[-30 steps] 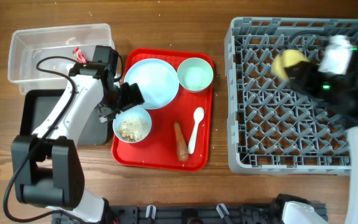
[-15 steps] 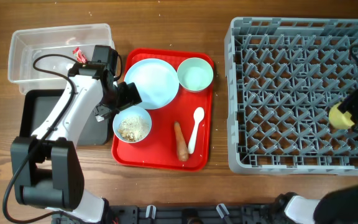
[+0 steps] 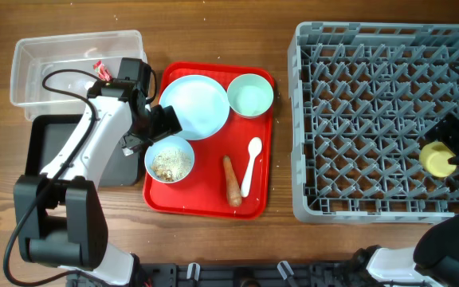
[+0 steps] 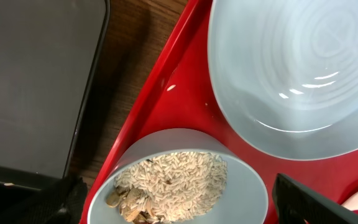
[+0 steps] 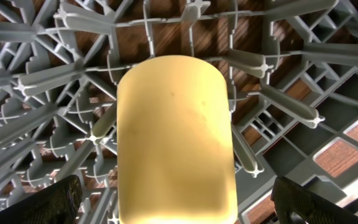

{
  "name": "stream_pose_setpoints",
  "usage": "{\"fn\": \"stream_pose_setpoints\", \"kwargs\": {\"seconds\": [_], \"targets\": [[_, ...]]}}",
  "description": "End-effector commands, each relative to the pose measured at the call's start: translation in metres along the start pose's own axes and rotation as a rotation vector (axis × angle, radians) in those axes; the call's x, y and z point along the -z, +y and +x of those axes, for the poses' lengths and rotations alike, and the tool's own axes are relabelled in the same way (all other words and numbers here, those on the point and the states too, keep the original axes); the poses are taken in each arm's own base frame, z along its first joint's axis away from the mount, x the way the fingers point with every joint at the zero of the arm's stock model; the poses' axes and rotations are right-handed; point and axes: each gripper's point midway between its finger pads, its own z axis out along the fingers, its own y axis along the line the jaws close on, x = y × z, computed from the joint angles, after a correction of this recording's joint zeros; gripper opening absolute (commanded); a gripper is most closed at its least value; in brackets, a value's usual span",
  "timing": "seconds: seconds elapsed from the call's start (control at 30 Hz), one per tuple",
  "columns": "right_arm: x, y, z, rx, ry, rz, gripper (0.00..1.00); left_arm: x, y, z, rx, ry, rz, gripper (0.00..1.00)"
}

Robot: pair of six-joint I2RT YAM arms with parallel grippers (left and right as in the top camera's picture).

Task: Sort waste into correct bins and load items into the dishwasher rack
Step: 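Place the yellow cup in the rack's right side with the right gripper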

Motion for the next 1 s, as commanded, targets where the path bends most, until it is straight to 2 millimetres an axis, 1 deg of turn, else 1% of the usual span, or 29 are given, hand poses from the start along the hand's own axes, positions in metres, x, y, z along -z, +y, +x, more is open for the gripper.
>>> {"fn": "stream_pose_setpoints", "kwargs": {"seconds": [0.0,0.07,0.27,0.4,0.47,0.5,0.57,0.6,0.63,0.73,0.8,0.83,0.87,0.97], "targets": [[-0.003,0.004,0.002,-0.019,0.02,-0.027,1.0,0.009,0.001,-0.005,-0.015,-0.037,0.002,0.97],[-0.003,0.008,0.001,-0.019,0.019,-0.052,1.0,0.009,0.001,-0.005,-0.015,-0.037,0.002,0.97],[-0.003,0.009,0.002,-0.019,0.021,-0.053,1.0,0.009,0.001,-0.005,-0.015,-0.037,0.002,0.97],[-0.001,0.017,0.005,-0.005,0.032,-0.104,1.0,0.009,0.001,-0.005,-0.015,-0.037,0.002,0.97],[0.002,0.022,0.006,0.018,0.032,-0.139,0.91,0.009,0.001,-0.005,-0.015,-0.037,0.002,0.97],[0.004,0.025,0.007,0.035,0.029,-0.157,0.82,0.009,0.001,-0.005,-0.015,-0.037,0.002,0.97],[0.011,0.03,0.007,0.067,0.009,-0.194,0.56,0.009,0.001,-0.005,-0.015,-0.037,0.002,0.97],[0.014,0.034,0.007,0.086,-0.003,-0.216,0.46,0.009,0.001,-0.005,-0.015,-0.037,0.002,0.97],[0.017,0.036,0.007,0.102,-0.013,-0.234,0.41,0.009,0.001,-0.005,-0.015,-0.037,0.002,0.97],[0.024,0.045,0.005,0.142,-0.037,-0.284,0.36,0.009,0.001,-0.005,-0.015,-0.037,0.002,0.97],[0.024,0.045,0.005,0.142,-0.039,-0.287,0.31,0.009,0.001,-0.005,-0.015,-0.037,0.002,0.97],[0.023,0.046,0.005,0.143,-0.037,-0.286,0.2,0.009,0.001,-0.005,-0.015,-0.037,0.002,0.97],[0.023,0.046,0.005,0.142,-0.036,-0.287,0.18,0.009,0.001,-0.005,-0.015,-0.037,0.002,0.97],[0.023,0.046,0.006,0.142,-0.033,-0.287,0.18,0.009,0.001,-0.005,-0.015,-0.037,0.002,0.97]]}}
